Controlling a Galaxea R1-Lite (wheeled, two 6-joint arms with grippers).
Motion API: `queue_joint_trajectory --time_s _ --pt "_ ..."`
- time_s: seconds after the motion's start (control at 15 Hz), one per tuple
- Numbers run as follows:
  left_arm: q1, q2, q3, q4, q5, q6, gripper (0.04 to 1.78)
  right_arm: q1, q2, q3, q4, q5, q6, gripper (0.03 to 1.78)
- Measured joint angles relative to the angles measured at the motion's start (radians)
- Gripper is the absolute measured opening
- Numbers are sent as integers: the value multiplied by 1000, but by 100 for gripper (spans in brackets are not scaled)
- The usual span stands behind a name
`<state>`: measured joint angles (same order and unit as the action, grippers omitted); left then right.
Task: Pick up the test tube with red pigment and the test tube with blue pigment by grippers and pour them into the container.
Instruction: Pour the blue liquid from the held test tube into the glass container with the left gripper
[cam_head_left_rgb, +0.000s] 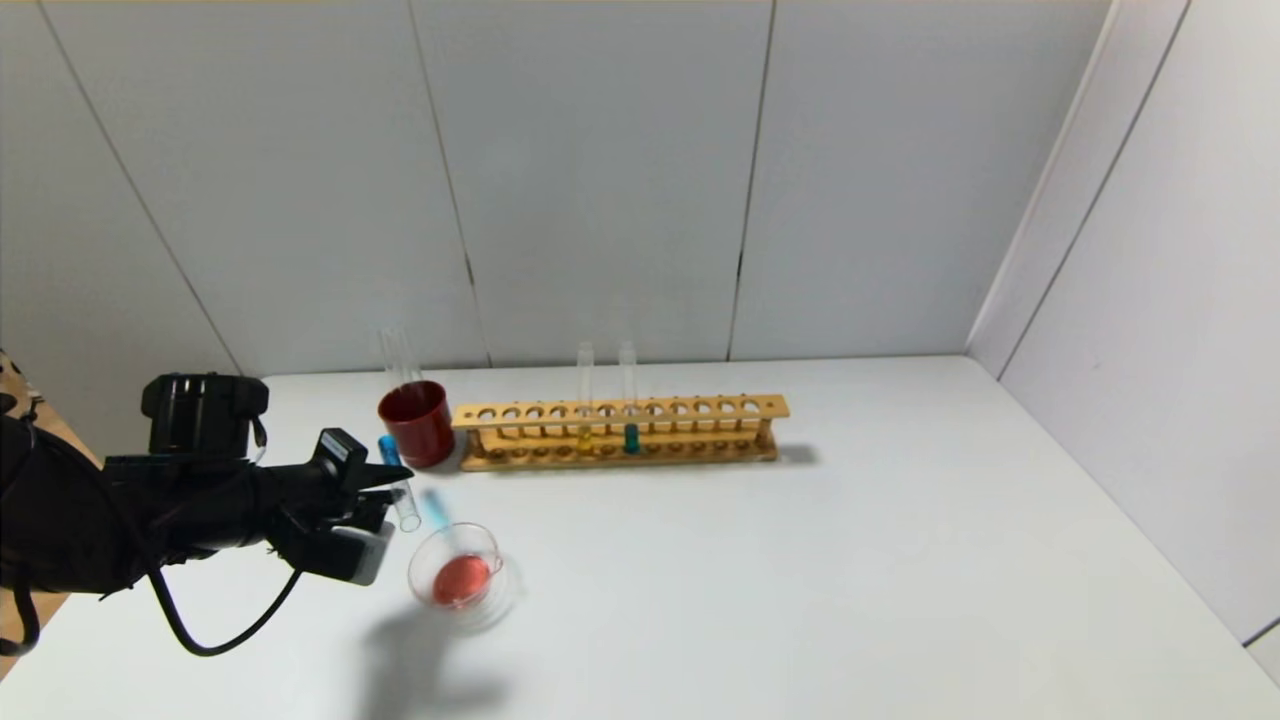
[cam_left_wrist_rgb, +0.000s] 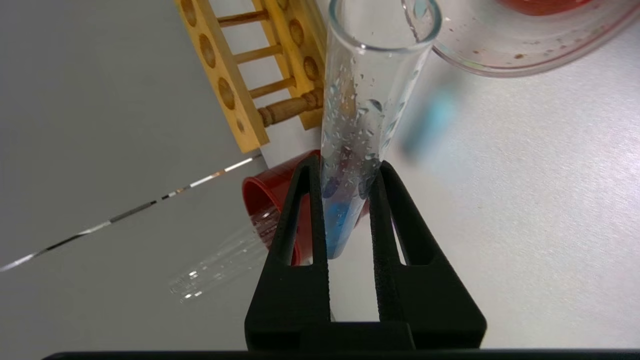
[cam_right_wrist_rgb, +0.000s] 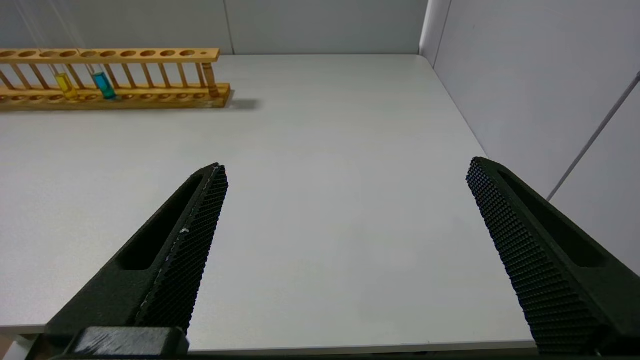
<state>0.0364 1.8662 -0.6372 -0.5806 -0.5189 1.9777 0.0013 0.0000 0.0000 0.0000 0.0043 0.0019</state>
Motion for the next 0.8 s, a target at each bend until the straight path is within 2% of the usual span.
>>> queue_joint_trajectory --time_s 0.27,0.8 --pt "-12 13 -52 8 8 69 30 0 0 0 0 0 0 175" --pt "-15 15 -61 49 13 130 30 0 0 0 0 0 0 175"
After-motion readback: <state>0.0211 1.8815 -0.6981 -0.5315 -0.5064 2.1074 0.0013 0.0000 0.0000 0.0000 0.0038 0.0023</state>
